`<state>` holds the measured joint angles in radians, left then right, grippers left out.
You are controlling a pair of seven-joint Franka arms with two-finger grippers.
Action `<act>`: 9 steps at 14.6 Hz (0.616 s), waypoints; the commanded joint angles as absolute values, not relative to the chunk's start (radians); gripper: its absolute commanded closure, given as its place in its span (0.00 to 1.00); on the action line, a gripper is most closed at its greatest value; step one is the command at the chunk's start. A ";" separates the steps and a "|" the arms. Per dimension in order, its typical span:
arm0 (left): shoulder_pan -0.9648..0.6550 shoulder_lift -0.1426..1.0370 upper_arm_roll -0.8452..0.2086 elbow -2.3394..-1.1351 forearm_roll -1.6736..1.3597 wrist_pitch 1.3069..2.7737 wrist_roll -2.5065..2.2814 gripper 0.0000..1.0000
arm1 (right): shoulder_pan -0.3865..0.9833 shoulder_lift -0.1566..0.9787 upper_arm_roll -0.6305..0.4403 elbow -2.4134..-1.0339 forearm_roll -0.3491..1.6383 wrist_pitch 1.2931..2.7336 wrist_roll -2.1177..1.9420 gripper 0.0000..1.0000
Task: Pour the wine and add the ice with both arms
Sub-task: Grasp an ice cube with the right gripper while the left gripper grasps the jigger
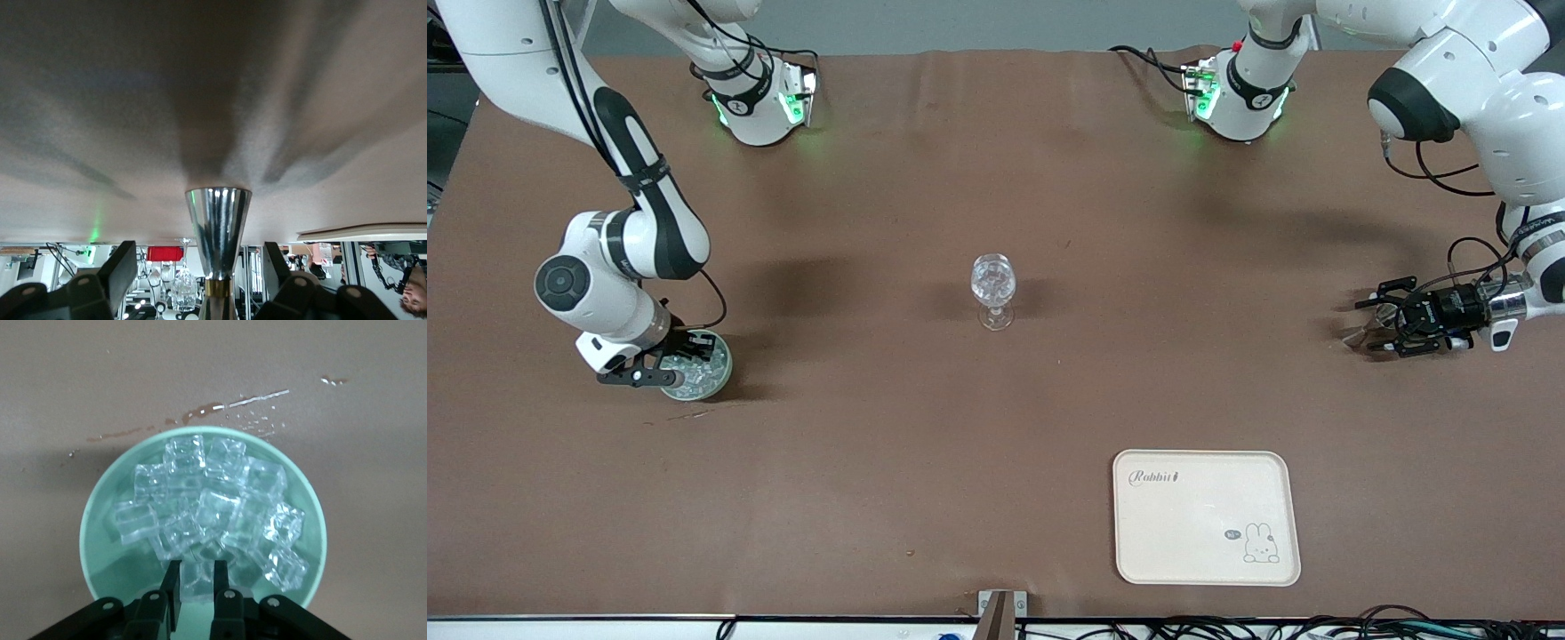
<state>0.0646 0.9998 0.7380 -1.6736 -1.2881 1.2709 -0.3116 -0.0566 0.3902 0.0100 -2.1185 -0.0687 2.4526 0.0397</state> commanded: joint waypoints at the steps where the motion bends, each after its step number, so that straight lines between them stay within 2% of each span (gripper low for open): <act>1: 0.089 0.991 0.736 -1.684 -1.325 1.217 -0.308 0.20 | -0.055 0.380 0.014 -2.069 -0.077 2.363 0.067 0.89; 3: 0.092 0.991 0.732 -1.684 -1.331 1.212 -0.310 0.22 | -0.055 0.373 0.015 -2.031 -0.075 2.317 0.069 0.92; 7: 0.094 0.992 0.726 -1.684 -1.359 1.209 -0.316 0.29 | -0.055 0.341 0.017 -1.857 -0.064 2.073 0.097 0.99; 8: 0.094 0.992 0.724 -1.684 -1.361 1.209 -0.318 0.33 | -0.055 0.325 0.017 -1.811 -0.064 2.018 0.109 0.99; 9: 0.094 0.992 0.724 -1.686 -1.364 1.209 -0.319 0.42 | -0.054 0.313 0.021 -1.758 -0.064 1.966 0.110 0.99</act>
<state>0.0882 0.9998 0.7272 -1.6769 -1.3430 1.2222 -0.3114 -0.0557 0.3528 0.0128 -1.8402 -0.0669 2.0663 0.0804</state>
